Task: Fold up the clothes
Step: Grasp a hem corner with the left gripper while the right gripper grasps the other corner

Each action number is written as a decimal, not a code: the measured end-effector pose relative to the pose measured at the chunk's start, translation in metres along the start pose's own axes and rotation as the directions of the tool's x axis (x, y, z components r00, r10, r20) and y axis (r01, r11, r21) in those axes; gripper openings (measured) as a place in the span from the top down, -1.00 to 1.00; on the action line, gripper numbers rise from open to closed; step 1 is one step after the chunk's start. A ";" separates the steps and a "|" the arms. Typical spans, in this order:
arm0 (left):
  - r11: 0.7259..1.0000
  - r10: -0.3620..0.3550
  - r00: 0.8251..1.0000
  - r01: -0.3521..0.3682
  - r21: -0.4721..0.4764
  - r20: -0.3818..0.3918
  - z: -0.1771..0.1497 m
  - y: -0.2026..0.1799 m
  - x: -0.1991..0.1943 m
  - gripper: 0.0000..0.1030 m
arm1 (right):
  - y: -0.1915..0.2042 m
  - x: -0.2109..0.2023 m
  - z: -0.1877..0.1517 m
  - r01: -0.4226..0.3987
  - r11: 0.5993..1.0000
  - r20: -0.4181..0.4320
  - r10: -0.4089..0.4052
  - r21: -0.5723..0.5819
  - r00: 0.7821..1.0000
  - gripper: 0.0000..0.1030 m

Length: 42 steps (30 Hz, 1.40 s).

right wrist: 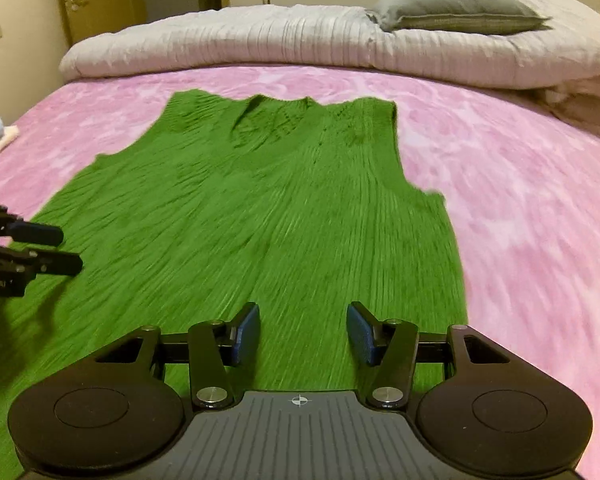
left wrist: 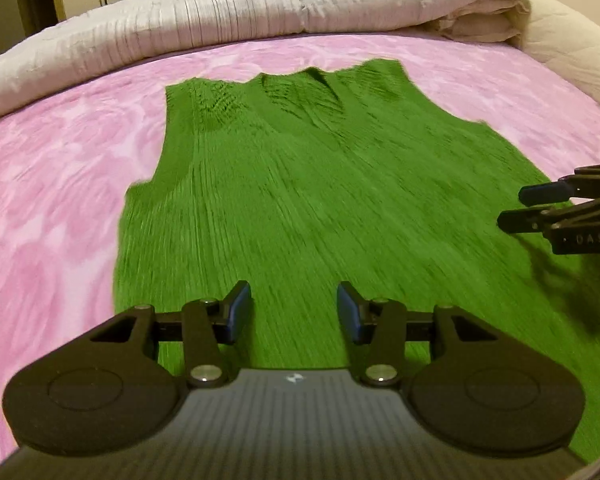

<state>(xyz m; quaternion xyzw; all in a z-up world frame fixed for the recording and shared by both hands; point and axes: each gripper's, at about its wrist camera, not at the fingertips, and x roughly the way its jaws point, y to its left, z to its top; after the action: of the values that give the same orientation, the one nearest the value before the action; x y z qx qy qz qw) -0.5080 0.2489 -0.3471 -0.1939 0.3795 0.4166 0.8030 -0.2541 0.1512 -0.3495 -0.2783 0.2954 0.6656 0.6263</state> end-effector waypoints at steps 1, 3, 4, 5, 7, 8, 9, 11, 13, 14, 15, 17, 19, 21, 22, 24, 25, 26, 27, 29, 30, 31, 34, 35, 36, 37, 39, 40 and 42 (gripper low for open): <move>1.000 0.000 1.000 0.000 -0.001 0.000 0.011 0.007 0.013 0.16 | -0.006 0.013 0.010 0.002 1.000 0.001 -0.002 -0.011 1.000 -0.03; 1.000 -0.012 1.000 0.012 -0.016 0.005 0.031 0.026 0.037 0.09 | -0.019 0.040 0.030 0.007 0.999 0.004 -0.007 -0.032 1.000 -0.03; 0.999 -0.019 1.000 0.020 -0.029 0.009 0.041 0.036 0.049 0.09 | -0.026 0.052 0.041 0.014 0.999 0.006 -0.014 -0.040 1.000 -0.03; 0.999 -0.021 1.000 0.021 -0.044 0.015 0.050 0.048 0.060 0.10 | -0.033 0.064 0.051 0.021 0.999 0.008 -0.021 -0.048 1.000 -0.03; 0.999 -0.014 0.999 0.016 -0.048 0.029 0.072 0.064 0.075 0.15 | -0.047 0.083 0.072 0.004 0.999 0.006 -0.004 -0.044 1.000 -0.03; 0.999 -0.010 0.999 0.012 -0.044 0.041 0.082 0.067 0.079 0.23 | -0.054 0.088 0.085 -0.020 0.999 0.006 0.020 -0.027 1.000 -0.03; 0.999 -0.004 0.998 0.006 -0.035 0.057 0.091 0.070 0.084 0.24 | -0.058 0.089 0.095 -0.034 0.999 0.024 0.034 -0.022 0.999 -0.01; 1.000 0.012 0.995 -0.012 -0.002 0.103 0.108 0.073 0.091 0.24 | -0.064 0.092 0.117 -0.033 0.999 0.078 0.036 -0.036 0.996 0.04; 1.000 0.011 0.991 -0.014 0.022 0.133 0.120 0.079 0.103 0.24 | -0.070 0.101 0.135 -0.080 0.996 0.106 0.083 -0.035 0.991 0.15; 1.000 0.010 0.991 -0.013 0.021 0.130 0.125 0.085 0.114 0.29 | -0.075 0.112 0.143 -0.121 0.992 0.097 0.123 -0.025 0.988 0.29; 1.000 0.010 0.992 -0.012 0.014 0.123 0.127 0.091 0.126 0.35 | -0.082 0.128 0.147 -0.121 0.993 0.077 0.122 -0.015 0.990 0.36; 1.000 0.009 0.993 -0.009 -0.005 0.116 0.133 0.104 0.146 0.50 | -0.095 0.159 0.154 -0.119 0.993 0.037 0.119 0.003 0.992 0.48; 0.999 0.011 0.989 -0.006 -0.037 0.145 0.139 0.113 0.150 0.64 | -0.112 0.175 0.159 -0.154 0.987 0.052 0.152 0.038 0.987 0.54; 0.998 0.011 0.985 0.001 -0.068 0.173 0.145 0.120 0.148 0.69 | -0.128 0.172 0.165 -0.178 0.976 0.069 0.170 0.125 0.983 0.65; 0.998 0.010 0.981 0.003 -0.070 0.193 0.147 0.121 0.146 0.67 | -0.129 0.166 0.165 -0.167 0.979 0.098 0.157 0.112 0.983 0.65; 0.998 0.047 0.980 -0.037 -0.055 0.195 0.150 0.122 0.151 0.66 | -0.132 0.156 0.166 -0.137 0.987 0.148 0.123 0.088 0.981 0.65; 0.997 0.074 0.983 -0.067 -0.048 0.170 0.150 0.123 0.159 0.66 | -0.131 0.160 0.164 -0.089 0.993 0.135 0.078 0.074 0.988 0.65; 0.996 0.083 0.983 -0.078 -0.037 0.162 0.150 0.123 0.165 0.65 | -0.131 0.169 0.161 -0.044 0.997 0.094 0.037 0.064 0.995 0.65; 0.996 0.081 0.983 -0.077 -0.035 0.165 0.151 0.123 0.165 0.65 | -0.132 0.169 0.160 -0.038 0.998 0.094 0.033 0.056 0.995 0.65; 0.997 0.072 0.986 -0.065 -0.051 0.152 0.155 0.126 0.157 0.65 | -0.134 0.168 0.158 -0.032 0.998 0.093 0.027 0.047 0.995 0.65; 0.997 0.063 0.986 -0.056 -0.046 0.153 0.156 0.128 0.150 0.65 | -0.138 0.161 0.159 -0.046 0.996 0.091 0.039 0.072 0.995 0.65; 0.997 0.067 0.985 -0.062 -0.035 0.157 0.155 0.132 0.143 0.50 | -0.143 0.155 0.160 -0.064 0.993 0.090 0.056 0.098 0.994 0.64; 0.996 0.054 0.988 -0.043 -0.084 0.145 0.150 0.155 0.130 0.22 | -0.171 0.147 0.159 -0.168 0.968 0.097 0.152 0.187 0.984 0.46; 0.993 0.030 0.990 -0.014 -0.120 0.136 0.148 0.166 0.127 0.22 | -0.180 0.144 0.159 -0.202 0.955 0.102 0.183 0.216 0.978 0.18; 0.986 -0.003 0.992 0.025 -0.166 0.129 0.145 0.176 0.126 0.22 | -0.188 0.143 0.158 -0.234 0.941 0.104 0.214 0.243 0.971 -0.13; 0.970 -0.053 0.991 0.081 -0.229 0.125 0.143 0.188 0.127 0.22 | -0.195 0.145 0.154 -0.262 0.929 0.097 0.245 0.262 0.965 -0.20; 0.932 -0.131 0.983 0.166 -0.321 0.127 0.140 0.201 0.133 0.22 | -0.202 0.150 0.151 -0.291 0.914 0.090 0.277 0.283 0.957 -0.21; 0.911 -0.164 0.978 0.201 -0.359 0.131 0.139 0.205 0.136 0.22 | -0.203 0.151 0.150 -0.297 0.910 0.088 0.284 0.288 0.955 -0.21; 0.887 -0.212 0.967 0.252 -0.388 0.143 0.138 0.206 0.145 0.23 | -0.207 0.156 0.150 -0.320 0.899 0.103 0.303 0.299 0.948 -0.20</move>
<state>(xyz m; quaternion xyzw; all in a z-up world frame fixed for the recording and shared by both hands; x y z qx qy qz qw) -0.5612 0.5297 -0.3701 -0.3787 0.2204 0.3956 0.8072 -0.0575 0.3749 -0.3738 -0.1069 0.4205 0.7091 0.5558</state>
